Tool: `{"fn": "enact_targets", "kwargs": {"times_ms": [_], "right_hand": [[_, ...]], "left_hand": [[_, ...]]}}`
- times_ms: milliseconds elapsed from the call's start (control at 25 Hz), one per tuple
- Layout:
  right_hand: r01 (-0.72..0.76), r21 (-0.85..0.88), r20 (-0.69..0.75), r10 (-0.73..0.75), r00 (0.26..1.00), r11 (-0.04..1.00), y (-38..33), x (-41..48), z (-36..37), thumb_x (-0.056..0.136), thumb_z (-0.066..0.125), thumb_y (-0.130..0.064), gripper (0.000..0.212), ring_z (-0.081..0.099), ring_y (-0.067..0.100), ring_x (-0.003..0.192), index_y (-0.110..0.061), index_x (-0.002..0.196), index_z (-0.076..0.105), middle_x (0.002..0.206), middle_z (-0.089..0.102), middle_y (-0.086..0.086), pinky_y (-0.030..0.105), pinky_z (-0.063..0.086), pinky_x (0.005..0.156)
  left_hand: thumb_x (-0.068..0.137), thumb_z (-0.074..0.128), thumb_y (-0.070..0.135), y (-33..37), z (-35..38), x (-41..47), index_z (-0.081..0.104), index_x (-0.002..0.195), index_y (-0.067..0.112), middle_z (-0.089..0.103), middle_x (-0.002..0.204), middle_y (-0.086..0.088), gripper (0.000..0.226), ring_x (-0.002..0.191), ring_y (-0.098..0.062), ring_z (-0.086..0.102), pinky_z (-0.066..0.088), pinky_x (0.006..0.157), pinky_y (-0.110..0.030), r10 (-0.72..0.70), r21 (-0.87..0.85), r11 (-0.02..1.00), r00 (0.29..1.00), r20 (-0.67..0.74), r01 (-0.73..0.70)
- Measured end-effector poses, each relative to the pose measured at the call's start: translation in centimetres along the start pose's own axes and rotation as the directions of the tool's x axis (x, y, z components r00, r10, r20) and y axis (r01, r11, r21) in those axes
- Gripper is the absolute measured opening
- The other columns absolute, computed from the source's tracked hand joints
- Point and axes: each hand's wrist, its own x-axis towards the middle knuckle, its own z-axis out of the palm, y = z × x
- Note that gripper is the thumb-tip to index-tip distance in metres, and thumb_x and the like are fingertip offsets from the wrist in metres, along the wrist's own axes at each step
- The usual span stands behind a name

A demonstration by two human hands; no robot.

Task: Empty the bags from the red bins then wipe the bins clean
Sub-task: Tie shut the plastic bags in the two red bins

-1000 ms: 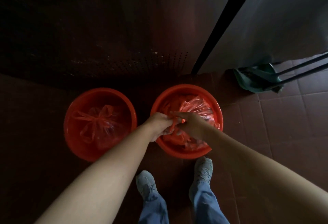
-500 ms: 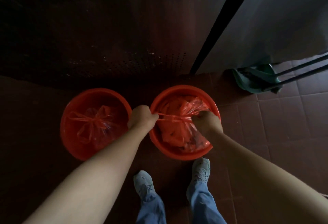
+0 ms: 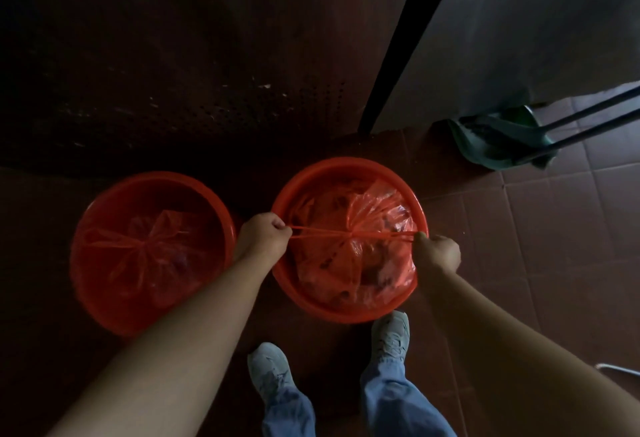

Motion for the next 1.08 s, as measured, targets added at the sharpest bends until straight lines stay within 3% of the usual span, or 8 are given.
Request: {"fn": "enact_targets", "kwargs": {"times_ms": [160,280,400,560,640,760,920,1080], "right_hand": [[0.083,-0.074,0.03,-0.081,0.996,0.994,-0.2,0.3,-1.0,0.092,0.059,-0.034,0.028,0.067,0.022,0.067,-0.012,0.081,0.072,0.074,0.07,0.008,0.028,0.051,0.058],[0.16,-0.058,0.154,-0.149,0.977,0.985,-1.4,-1.0,-2.5,0.093,0.063,-0.031,0.025,0.064,0.02,0.066,-0.011,0.085,0.075,0.07,0.069,0.006,0.028,0.05,0.058],[0.095,0.171,0.371,-0.154,0.916,0.981,-3.3,-5.4,-3.0,0.093,0.068,-0.023,0.015,0.066,0.02,0.073,-0.012,0.091,0.078,0.081,0.074,0.008,0.033,0.055,0.067],[-0.052,0.175,0.599,-0.064,0.798,0.983,-4.9,-9.9,-1.3,0.086,0.076,-0.019,0.013,0.07,0.028,0.081,-0.01,0.094,0.079,0.092,0.076,0.012,0.042,0.058,0.078],[-0.114,0.133,0.625,0.006,0.781,0.985,-5.3,-11.2,-0.5,0.084,0.075,-0.022,0.018,0.067,0.028,0.081,-0.009,0.096,0.078,0.093,0.077,0.01,0.039,0.054,0.073],[-0.228,0.121,0.663,0.092,0.743,0.966,-6.0,-12.6,0.3,0.087,0.071,-0.026,0.021,0.061,0.029,0.084,-0.007,0.096,0.073,0.085,0.073,0.011,0.04,0.046,0.078],[-0.181,0.042,0.612,0.118,0.782,0.983,-7.1,-13.8,0.9,0.086,0.075,-0.023,0.019,0.067,0.029,0.076,-0.006,0.093,0.071,0.081,0.07,0.012,0.04,0.051,0.081],[-0.136,0.198,0.468,0.029,0.883,0.971,-8.8,-14.7,0.0,0.079,0.07,-0.027,0.019,0.062,0.029,0.068,-0.008,0.082,0.07,0.077,0.067,0.012,0.041,0.053,0.072]], "left_hand": [[0.091,0.059,0.032,-0.1,-0.1,-1.1,0.067,0.079,0.026,0.068,0.074,0.006,0.015,0.066,-0.014,0.065,0.048,0.058,-0.024,0.003,-0.097,0.995,0.997,0.078,0.005],[0.088,0.064,0.024,0.3,-1.4,-2.8,0.069,0.076,0.021,0.066,0.066,0.006,0.014,0.066,-0.015,0.063,0.045,0.059,-0.025,0.059,-0.33,0.944,0.983,0.172,0.001],[0.09,0.065,0.023,1.2,-3.0,-5.6,0.071,0.083,0.02,0.072,0.08,0.003,0.01,0.078,-0.014,0.067,0.05,0.069,-0.027,0.1,-0.441,0.897,0.979,0.175,-0.013],[0.092,0.069,0.023,1.9,-3.1,-8.6,0.072,0.091,0.014,0.074,0.092,-0.007,0.009,0.089,-0.02,0.07,0.054,0.086,-0.037,0.184,-0.474,0.878,0.961,0.208,-0.066],[0.091,0.069,0.022,2.2,-3.2,-9.7,0.073,0.095,0.016,0.075,0.094,-0.002,0.008,0.09,-0.017,0.07,0.055,0.088,-0.036,0.22,-0.484,0.871,0.948,0.229,-0.085],[0.091,0.065,0.007,2.1,-3.1,-11.0,0.072,0.114,0.016,0.069,0.107,0.008,0.025,0.1,-0.008,0.063,0.047,0.087,-0.015,0.248,-0.436,0.895,0.916,0.316,-0.092],[0.079,0.066,0.031,1.3,-2.0,-11.4,0.068,0.125,0.035,0.067,0.128,0.008,0.046,0.117,-0.011,0.063,0.048,0.106,-0.034,0.255,-0.337,0.933,0.891,0.376,-0.125],[0.092,0.058,0.013,1.5,-4.4,-12.0,0.067,0.129,0.023,0.062,0.133,0.007,0.039,0.124,-0.01,0.057,0.041,0.11,-0.026,0.241,-0.367,0.919,0.943,0.231,-0.145]]}}
